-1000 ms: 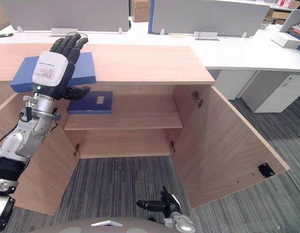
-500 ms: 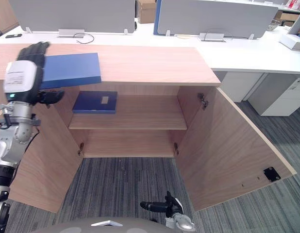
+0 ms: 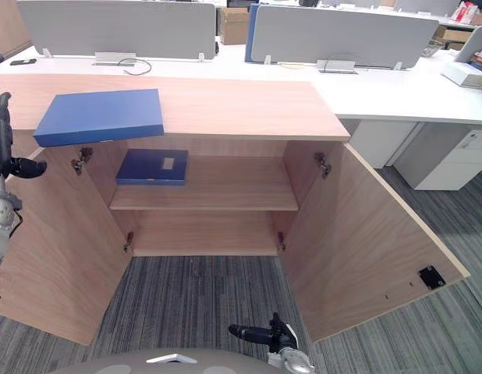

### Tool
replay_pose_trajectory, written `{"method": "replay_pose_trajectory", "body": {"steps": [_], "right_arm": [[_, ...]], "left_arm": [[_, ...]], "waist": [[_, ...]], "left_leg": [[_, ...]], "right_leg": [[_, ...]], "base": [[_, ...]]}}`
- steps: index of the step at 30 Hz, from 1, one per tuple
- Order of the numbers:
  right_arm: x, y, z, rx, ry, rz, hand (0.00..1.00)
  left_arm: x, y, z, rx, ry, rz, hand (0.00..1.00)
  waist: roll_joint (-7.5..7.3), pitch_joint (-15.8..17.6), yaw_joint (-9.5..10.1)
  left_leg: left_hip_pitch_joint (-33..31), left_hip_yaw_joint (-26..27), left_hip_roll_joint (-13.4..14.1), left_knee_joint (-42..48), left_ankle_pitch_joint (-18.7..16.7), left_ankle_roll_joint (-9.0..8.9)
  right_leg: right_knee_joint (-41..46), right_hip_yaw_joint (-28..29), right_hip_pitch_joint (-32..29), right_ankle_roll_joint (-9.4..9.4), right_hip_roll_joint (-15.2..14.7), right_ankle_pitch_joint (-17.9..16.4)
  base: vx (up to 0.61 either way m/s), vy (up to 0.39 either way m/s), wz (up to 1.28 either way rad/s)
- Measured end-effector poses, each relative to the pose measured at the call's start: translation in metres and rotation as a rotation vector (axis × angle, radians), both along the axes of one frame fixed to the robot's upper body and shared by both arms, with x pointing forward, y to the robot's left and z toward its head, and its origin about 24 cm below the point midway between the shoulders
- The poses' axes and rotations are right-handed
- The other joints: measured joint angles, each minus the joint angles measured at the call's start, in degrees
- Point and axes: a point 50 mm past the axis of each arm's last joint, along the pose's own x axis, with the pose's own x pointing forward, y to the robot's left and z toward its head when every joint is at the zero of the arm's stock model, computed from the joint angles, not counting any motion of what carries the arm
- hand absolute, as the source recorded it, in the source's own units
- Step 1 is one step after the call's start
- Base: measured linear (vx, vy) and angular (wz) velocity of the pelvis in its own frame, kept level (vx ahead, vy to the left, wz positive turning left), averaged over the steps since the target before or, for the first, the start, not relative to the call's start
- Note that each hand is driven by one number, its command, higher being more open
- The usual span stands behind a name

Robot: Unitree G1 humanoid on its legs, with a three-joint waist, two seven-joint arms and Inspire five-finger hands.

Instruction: Walk over to the cabinet, pick up the folder, carry it to the office cabinet, place the folder inside the office cabinet, then close the office cabinet door

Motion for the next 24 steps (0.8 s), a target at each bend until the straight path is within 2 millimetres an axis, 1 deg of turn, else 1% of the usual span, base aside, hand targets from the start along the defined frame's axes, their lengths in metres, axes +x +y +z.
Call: {"method": "replay_pose_trajectory", "body": {"steps": [4, 9, 13, 18, 24], "right_arm": [[0.000, -0.001, 0.000, -0.004, -0.009, -0.002, 1.00], [0.001, -0.001, 0.000, -0.007, -0.012, -0.014, 1.00], [0.002, -0.002, 0.001, -0.008, -0.016, -0.023, 1.00], [0.002, -0.004, 0.001, -0.012, -0.015, -0.041, 1.00], [0.002, -0.005, 0.001, -0.015, -0.015, -0.043, 1.00]], "left_arm": [[0.013, -0.010, 0.002, 0.016, 0.020, -0.041, 1.00], [0.019, -0.015, -0.005, 0.027, 0.064, -0.061, 1.00], [0.023, -0.019, -0.001, 0.033, 0.056, -0.077, 1.00], [0.029, -0.027, 0.004, 0.049, 0.049, -0.111, 1.00], [0.032, -0.034, -0.004, 0.068, 0.094, -0.148, 1.00]], "waist": [[0.19, 0.04, -0.05], [0.44, 0.11, -0.91], [0.58, 0.13, -1.41], [0.73, 0.12, -1.51], [0.78, 0.10, -1.66]], "left_leg": [[-0.04, 0.60, 0.00, 0.02, -0.05, -0.07], [-0.03, 0.81, 0.04, 0.18, -0.12, -0.18], [-0.02, 0.76, 0.05, 0.19, -0.12, -0.18], [0.02, 0.74, 0.05, 0.18, -0.11, -0.18], [0.09, 0.75, 0.04, 0.16, -0.10, -0.17]], "right_leg": [[-0.03, 0.53, -0.32, 0.04, 0.08, 0.07], [-0.10, 0.84, -0.44, 0.02, 0.25, 0.08], [-0.10, 0.85, -0.49, 0.01, 0.28, 0.08], [-0.05, 0.82, -0.54, -0.08, 0.30, 0.15], [-0.05, 0.83, -0.79, -0.10, 0.27, 0.16]], "base": [[-0.02, -0.020, -0.08], [-0.01, -0.024, -0.04], [-0.02, -0.027, -0.01], [-0.05, -0.032, -0.01], [-0.06, -0.029, 0.00]]}}
